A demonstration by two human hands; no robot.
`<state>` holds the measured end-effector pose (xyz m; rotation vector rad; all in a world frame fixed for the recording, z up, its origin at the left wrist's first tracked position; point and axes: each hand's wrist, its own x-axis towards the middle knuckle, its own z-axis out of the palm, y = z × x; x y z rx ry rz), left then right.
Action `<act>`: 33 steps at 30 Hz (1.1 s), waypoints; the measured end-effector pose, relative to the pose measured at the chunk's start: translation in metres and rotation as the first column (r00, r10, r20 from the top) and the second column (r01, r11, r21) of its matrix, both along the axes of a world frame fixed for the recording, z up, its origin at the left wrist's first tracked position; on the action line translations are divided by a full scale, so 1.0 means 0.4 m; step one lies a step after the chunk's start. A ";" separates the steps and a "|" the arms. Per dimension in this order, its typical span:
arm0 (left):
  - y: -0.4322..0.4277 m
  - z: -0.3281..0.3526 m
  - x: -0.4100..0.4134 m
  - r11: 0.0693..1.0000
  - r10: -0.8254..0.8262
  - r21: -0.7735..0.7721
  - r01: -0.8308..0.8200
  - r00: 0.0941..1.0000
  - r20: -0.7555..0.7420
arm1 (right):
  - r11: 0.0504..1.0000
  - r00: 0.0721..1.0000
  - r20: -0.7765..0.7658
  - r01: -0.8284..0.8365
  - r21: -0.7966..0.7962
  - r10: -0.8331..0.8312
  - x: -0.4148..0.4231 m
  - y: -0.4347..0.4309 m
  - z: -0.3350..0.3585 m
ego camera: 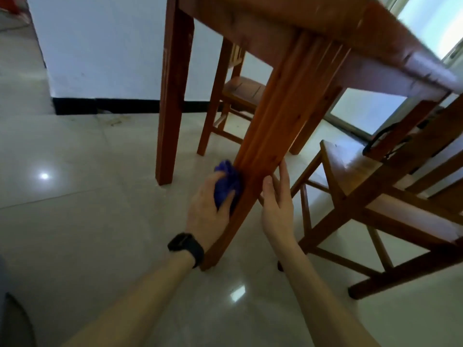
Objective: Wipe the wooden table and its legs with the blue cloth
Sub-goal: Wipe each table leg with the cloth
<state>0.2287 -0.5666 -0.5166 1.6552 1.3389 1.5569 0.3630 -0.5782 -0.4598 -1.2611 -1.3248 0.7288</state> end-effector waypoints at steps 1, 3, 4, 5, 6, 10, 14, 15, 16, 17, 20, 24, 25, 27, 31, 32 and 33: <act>0.008 0.048 0.012 0.996 0.026 0.085 -0.031 0.998 0.059 | 1.000 1.000 -0.005 0.003 0.004 -0.003 0.002 0.000 -0.013; 0.021 0.090 0.042 0.972 0.052 0.229 -0.060 0.998 0.040 | 0.999 0.999 -0.043 0.025 0.021 -0.025 0.010 0.004 -0.032; 0.021 0.074 0.057 0.962 0.067 0.266 -0.059 0.998 -0.019 | 0.999 0.996 -0.086 0.036 0.020 -0.034 0.014 0.009 -0.038; 0.014 0.030 0.066 0.961 0.088 0.268 -0.063 0.993 -0.080 | 0.999 0.990 -0.134 0.048 0.011 -0.046 0.015 0.014 -0.045; 0.001 -0.032 0.068 0.971 0.096 0.231 -0.064 0.986 -0.134 | 0.998 0.982 -0.176 0.064 0.001 -0.063 0.016 0.019 -0.051; -0.046 -0.268 0.020 0.992 -0.046 -0.128 0.015 0.968 -0.245 | 0.996 0.976 -0.201 0.085 -0.026 -0.088 0.010 0.011 -0.083; -0.002 -0.187 0.008 0.976 0.069 -0.205 -0.069 0.998 -0.006 | 0.993 0.984 -0.161 0.065 -0.100 -0.080 0.004 0.009 -0.155; 0.012 -0.134 0.018 0.987 0.104 -0.129 -0.098 0.994 0.036 | 0.992 0.986 -0.145 0.066 -0.109 -0.081 0.003 0.007 -0.176; 0.023 -0.082 0.028 0.992 0.127 -0.026 -0.126 0.991 0.048 | 0.991 0.989 -0.125 0.070 -0.110 -0.084 0.000 0.005 -0.197; 0.033 -0.045 0.036 0.986 0.144 0.085 -0.146 0.989 0.029 | 0.992 0.991 -0.099 0.077 -0.100 -0.087 -0.004 0.001 -0.216; 0.049 -0.080 0.044 0.976 0.126 0.196 -0.098 0.983 -0.135 | 0.994 0.994 0.039 0.105 -0.026 -0.104 -0.028 -0.009 -0.255; -0.019 -0.365 -0.026 0.975 -0.151 -0.201 0.089 0.937 -0.314 | 0.989 0.985 0.137 0.121 -0.083 -0.109 -0.040 -0.020 -0.304; -0.039 -0.415 -0.052 0.946 -0.215 -0.306 0.108 0.915 -0.342 | 0.985 0.985 0.142 0.113 -0.129 -0.095 -0.035 -0.025 -0.320; -0.050 -0.443 -0.080 0.900 -0.177 -0.435 0.025 0.934 -0.311 | 0.976 0.987 0.144 0.096 -0.197 -0.068 -0.024 -0.041 -0.346; 0.005 -0.328 -0.037 0.933 0.110 -0.334 -0.134 0.990 -0.090 | 0.973 0.990 0.131 0.078 -0.218 -0.050 -0.028 -0.062 -0.388; 0.012 -0.300 -0.016 0.963 0.094 -0.245 -0.109 0.993 -0.074 | 0.973 0.990 0.126 0.084 -0.215 -0.058 -0.030 -0.064 -0.398; 0.013 -0.284 0.007 0.983 0.064 -0.168 -0.075 0.995 -0.072 | 0.974 0.992 0.113 0.086 -0.208 -0.064 -0.031 -0.065 -0.406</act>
